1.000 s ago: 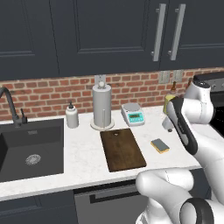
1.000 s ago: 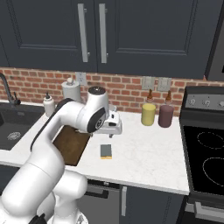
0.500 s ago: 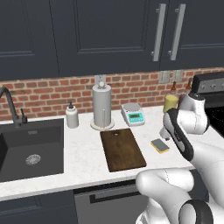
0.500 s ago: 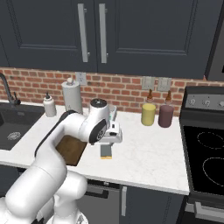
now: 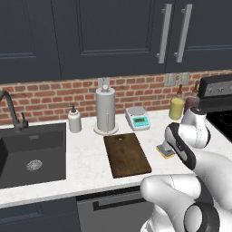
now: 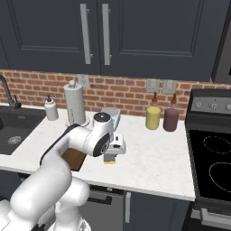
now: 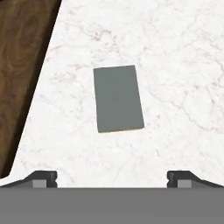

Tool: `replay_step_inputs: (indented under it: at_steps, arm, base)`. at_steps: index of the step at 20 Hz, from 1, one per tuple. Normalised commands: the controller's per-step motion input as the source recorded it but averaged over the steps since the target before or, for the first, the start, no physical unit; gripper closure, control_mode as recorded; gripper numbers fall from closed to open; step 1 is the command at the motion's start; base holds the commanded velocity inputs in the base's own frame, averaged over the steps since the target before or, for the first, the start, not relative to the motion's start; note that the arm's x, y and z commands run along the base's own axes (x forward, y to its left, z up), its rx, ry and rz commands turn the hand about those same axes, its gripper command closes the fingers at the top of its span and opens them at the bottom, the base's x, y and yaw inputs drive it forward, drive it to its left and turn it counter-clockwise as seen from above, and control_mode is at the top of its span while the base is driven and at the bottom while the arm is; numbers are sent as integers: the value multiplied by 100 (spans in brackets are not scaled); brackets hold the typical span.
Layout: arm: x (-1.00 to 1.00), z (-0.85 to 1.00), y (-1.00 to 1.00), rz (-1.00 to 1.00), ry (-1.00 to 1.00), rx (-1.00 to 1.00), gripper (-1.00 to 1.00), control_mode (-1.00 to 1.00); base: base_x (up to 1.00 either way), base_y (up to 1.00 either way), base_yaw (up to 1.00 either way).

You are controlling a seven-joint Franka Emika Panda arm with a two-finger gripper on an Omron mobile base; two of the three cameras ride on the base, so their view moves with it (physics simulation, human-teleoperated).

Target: Pick up the sponge from the counter and clean the cutting board by briefly scrubbing or pressing down on the cutting board. Once finished, release the sponge.

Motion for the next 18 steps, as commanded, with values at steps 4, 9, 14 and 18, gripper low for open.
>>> replay_step_inputs:
  at_steps: [4, 9, 14, 18]
  arm:
    - [26, -31, 5, 0, 0, 0, -100, -100]
    - [31, -30, 6, 0, 0, 0, -100, -100]
    - [30, -23, 0, 0, 0, 0, -100, -100]
    - [25, -16, 0, 0, 0, 0, -100, -100]
  base:
    - [0, 0, 0]
    - [0, 0, 0]
    - [0, 0, 0]
    - [0, 0, 0]
